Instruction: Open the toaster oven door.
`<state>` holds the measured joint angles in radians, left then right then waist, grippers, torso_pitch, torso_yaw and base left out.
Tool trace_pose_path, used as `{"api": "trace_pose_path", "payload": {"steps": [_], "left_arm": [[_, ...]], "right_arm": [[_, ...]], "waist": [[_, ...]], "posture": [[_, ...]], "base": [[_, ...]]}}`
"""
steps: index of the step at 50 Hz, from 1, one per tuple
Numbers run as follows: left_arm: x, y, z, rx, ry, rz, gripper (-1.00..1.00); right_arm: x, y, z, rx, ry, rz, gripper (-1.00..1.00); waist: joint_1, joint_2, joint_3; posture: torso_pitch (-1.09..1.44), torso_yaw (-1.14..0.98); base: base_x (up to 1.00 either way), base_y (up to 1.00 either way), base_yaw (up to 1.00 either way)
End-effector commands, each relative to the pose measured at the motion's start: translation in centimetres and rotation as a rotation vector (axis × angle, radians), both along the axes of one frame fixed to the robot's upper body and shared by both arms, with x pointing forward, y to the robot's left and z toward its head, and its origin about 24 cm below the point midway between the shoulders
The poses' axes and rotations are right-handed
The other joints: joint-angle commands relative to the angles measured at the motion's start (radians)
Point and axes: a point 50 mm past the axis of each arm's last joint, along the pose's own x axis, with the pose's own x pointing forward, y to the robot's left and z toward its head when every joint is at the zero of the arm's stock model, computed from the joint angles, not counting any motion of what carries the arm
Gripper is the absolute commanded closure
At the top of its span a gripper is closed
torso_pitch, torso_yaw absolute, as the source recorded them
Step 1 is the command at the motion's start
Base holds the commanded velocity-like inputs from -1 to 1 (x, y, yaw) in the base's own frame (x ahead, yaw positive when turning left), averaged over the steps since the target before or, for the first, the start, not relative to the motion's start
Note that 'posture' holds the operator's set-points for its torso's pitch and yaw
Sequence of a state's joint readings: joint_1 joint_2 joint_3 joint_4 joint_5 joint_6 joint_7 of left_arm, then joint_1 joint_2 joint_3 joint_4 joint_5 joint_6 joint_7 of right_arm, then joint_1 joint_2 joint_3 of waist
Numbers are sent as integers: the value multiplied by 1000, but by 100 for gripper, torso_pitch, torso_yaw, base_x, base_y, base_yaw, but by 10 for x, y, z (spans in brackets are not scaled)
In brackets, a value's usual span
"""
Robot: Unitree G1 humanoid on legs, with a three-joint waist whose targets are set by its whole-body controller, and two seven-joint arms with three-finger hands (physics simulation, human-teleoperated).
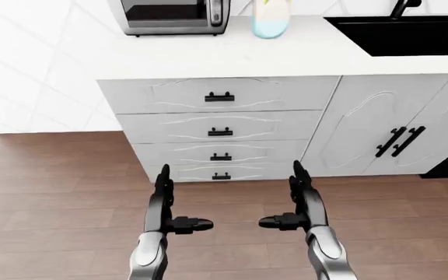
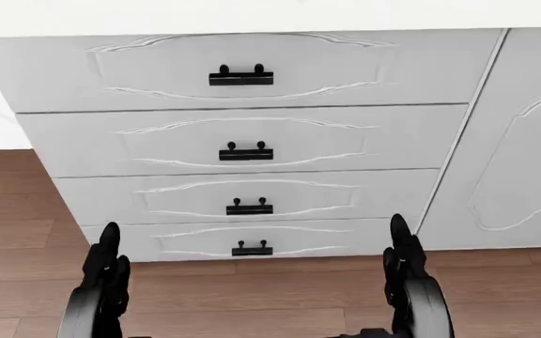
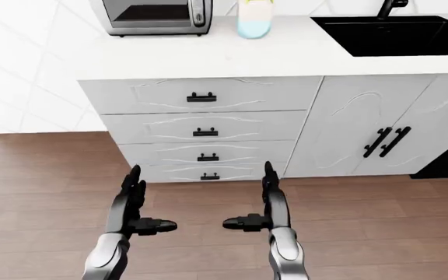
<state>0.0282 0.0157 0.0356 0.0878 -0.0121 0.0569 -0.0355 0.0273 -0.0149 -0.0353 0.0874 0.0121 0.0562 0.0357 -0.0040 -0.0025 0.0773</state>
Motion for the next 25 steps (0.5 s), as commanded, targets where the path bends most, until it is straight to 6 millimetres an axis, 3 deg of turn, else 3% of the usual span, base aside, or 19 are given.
{"api": "trace_pose_path", "payload": {"steps": [1, 3, 4, 5, 7, 8, 15, 25], "left_arm": [[11, -5, 27, 35, -118, -6, -100], [11, -4, 28, 42, -121, 4, -100], [11, -3, 29, 57, -121, 8, -100], [11, -2, 29, 57, -120, 8, -100], [10, -2, 29, 50, -116, 5, -100], [9, -2, 29, 52, -116, 1, -100], [9, -1, 38, 86, -159, 0, -100], [15, 9, 88, 98, -221, 18, -100]], "right_arm": [[11, 1, 34, -19, -176, 7, -100], [11, 2, 36, -18, -179, 2, -100], [10, 2, 39, -16, -183, 1, -100], [11, 2, 38, -15, -183, -1, -100], [12, 2, 40, -16, -188, -7, -100], [12, 2, 41, -18, -190, -7, -100], [14, 0, 47, -18, -206, -14, -100], [22, -5, 96, -30, -278, -25, -100]], "waist": [[-2, -8, -1], [6, 0, -62], [6, -1, -52], [6, -6, -17], [6, -7, -69], [5, -7, -75], [7, -4, -82], [8, -3, -93]], "posture": [[0, 0], [0, 0], [0, 0], [0, 0], [0, 0], [0, 0], [0, 0], [0, 0]], "base": [[0, 0, 0], [0, 0, 0], [0, 0, 0], [0, 0, 0], [0, 0, 0], [0, 0, 0], [0, 0, 0], [0, 0, 0]]}}
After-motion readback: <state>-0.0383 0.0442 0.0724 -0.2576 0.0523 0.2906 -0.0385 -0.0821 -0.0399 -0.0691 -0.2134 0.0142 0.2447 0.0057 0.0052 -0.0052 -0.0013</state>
